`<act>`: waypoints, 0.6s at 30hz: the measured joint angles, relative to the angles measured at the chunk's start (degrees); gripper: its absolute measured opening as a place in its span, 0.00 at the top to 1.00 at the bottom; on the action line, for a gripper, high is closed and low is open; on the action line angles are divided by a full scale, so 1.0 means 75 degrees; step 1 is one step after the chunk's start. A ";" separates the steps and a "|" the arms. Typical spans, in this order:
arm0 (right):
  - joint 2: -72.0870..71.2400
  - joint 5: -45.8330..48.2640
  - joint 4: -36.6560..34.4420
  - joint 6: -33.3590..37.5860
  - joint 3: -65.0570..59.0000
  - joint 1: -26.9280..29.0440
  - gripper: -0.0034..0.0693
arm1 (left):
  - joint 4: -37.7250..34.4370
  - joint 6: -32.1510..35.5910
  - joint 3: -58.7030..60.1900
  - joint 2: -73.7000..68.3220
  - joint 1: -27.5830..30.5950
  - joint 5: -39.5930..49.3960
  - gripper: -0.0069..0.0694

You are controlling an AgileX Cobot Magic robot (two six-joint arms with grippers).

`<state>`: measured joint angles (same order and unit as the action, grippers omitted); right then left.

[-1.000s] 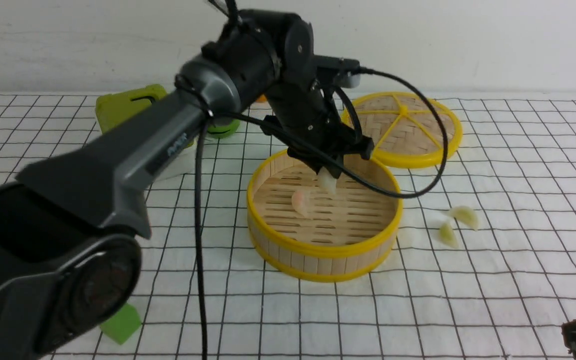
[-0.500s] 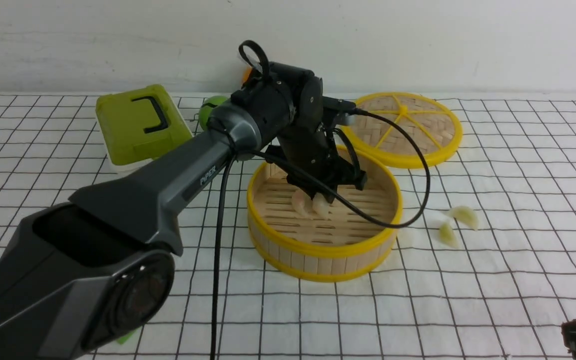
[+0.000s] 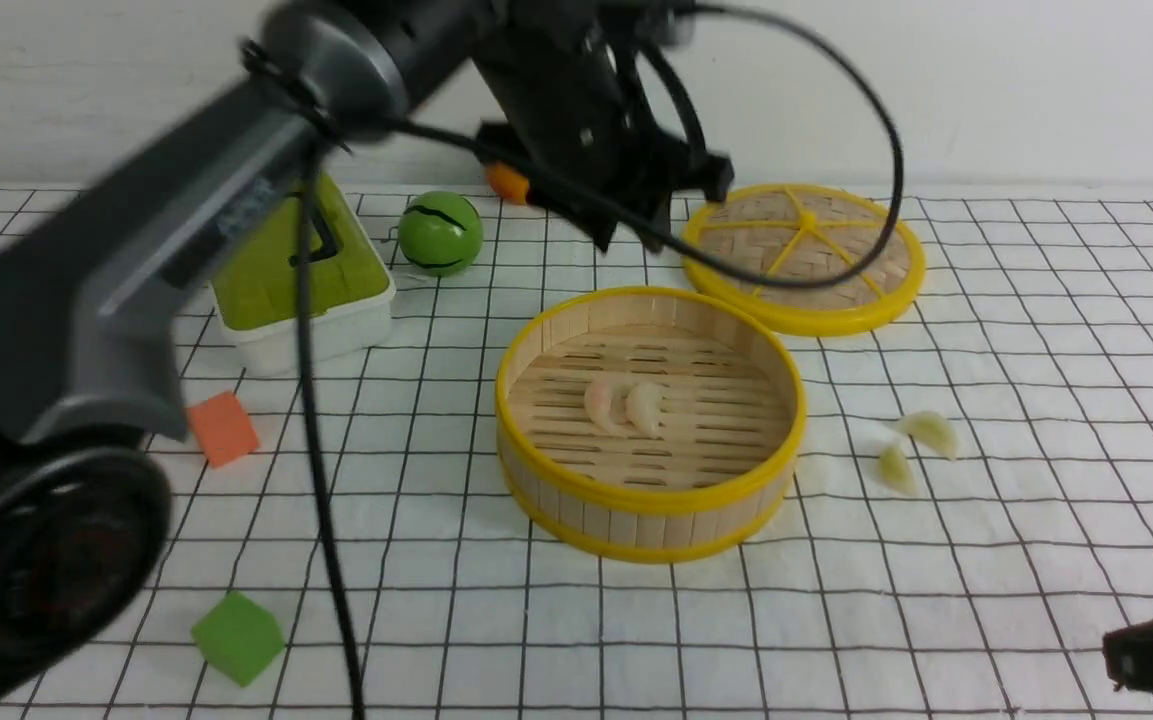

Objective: Put the dumplings into the steamer on the table with the white tablecloth.
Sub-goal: 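Place the dumpling into the bamboo steamer basket with the left gripper, then reach for and grasp a dumpling lying on the table beside the steamer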

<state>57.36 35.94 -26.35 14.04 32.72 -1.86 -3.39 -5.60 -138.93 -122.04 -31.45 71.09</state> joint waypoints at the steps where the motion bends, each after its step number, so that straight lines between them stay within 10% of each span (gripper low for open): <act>1: 0.0284 0.0000 -0.0059 0.0017 0.0219 0.0000 0.75 | 0.0054 0.0000 0.0000 0.0368 0.0000 0.0000 0.63; 8: 0.2798 -0.0055 -0.0272 0.0523 0.2243 0.0000 0.58 | 0.0325 0.0004 0.1422 0.3058 0.0000 0.0000 0.90; 18: 0.5983 -0.0127 -0.0171 0.1173 0.4825 -0.0049 0.53 | 0.1507 -0.0628 0.7612 0.7100 0.0000 -0.0540 0.92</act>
<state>102.23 34.99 -27.64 22.84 68.91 -2.23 7.90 -10.31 -81.85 -68.79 -31.45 67.05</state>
